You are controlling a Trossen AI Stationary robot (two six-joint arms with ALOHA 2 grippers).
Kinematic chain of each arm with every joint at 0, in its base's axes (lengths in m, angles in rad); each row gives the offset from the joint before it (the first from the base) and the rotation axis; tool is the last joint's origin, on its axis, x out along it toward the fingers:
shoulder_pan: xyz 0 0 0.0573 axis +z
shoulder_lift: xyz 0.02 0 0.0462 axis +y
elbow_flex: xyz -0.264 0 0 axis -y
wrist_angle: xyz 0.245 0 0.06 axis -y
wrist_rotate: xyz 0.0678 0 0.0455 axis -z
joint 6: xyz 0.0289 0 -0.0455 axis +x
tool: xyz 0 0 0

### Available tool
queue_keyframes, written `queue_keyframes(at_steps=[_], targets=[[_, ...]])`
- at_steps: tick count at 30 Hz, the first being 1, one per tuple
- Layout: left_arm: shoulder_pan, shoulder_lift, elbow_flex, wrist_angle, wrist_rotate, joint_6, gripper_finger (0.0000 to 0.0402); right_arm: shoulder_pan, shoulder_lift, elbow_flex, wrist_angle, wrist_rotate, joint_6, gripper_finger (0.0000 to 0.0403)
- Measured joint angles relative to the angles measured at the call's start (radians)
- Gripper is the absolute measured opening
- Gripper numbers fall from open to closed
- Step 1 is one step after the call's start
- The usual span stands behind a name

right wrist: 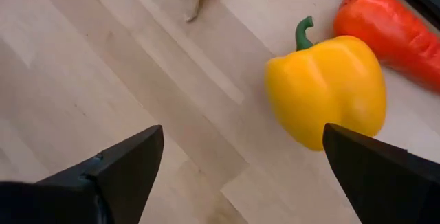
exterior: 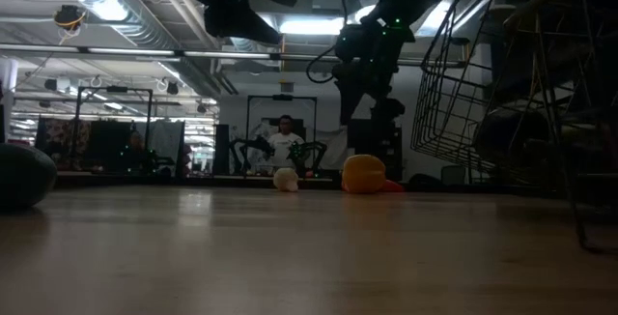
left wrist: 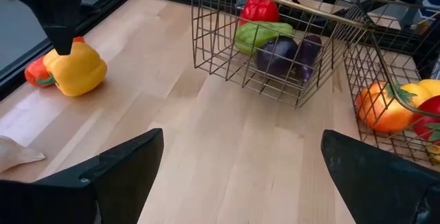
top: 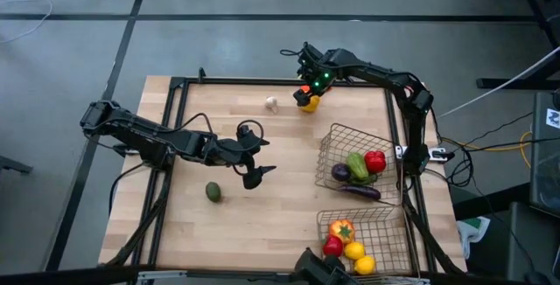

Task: Sort produce into baskets
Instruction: Put the yellow bell pepper into the top wire basket

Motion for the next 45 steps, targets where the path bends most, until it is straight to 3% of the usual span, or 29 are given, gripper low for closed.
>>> queue_keyframes(at_steps=[9, 12, 23, 32, 45], targets=[[0.000, 0.000, 0.000, 0.000, 0.000, 0.000, 0.0392, -0.018, -0.005, 0.000, 0.061, -0.149, -0.061, 0.0395], [0.000, 0.000, 0.000, 0.000, 0.000, 0.000, 0.0392, -0.036, -0.005, 0.000, 0.062, -0.156, -0.054, 0.0395], [0.000, 0.000, 0.000, 0.000, 0.000, 0.000, 0.0392, -0.038, -0.005, 0.000, 0.056, -0.077, -0.053, 0.0395], [0.000, 0.000, 0.000, 0.000, 0.000, 0.000, 0.0392, 0.012, -0.005, 0.000, 0.004, 0.130, -0.129, 0.0395], [0.002, 0.000, 0.000, 0.001, 0.000, 0.063, 0.0392, 0.018, 0.068, -0.001, 0.007, 0.196, -0.184, 0.0395]])
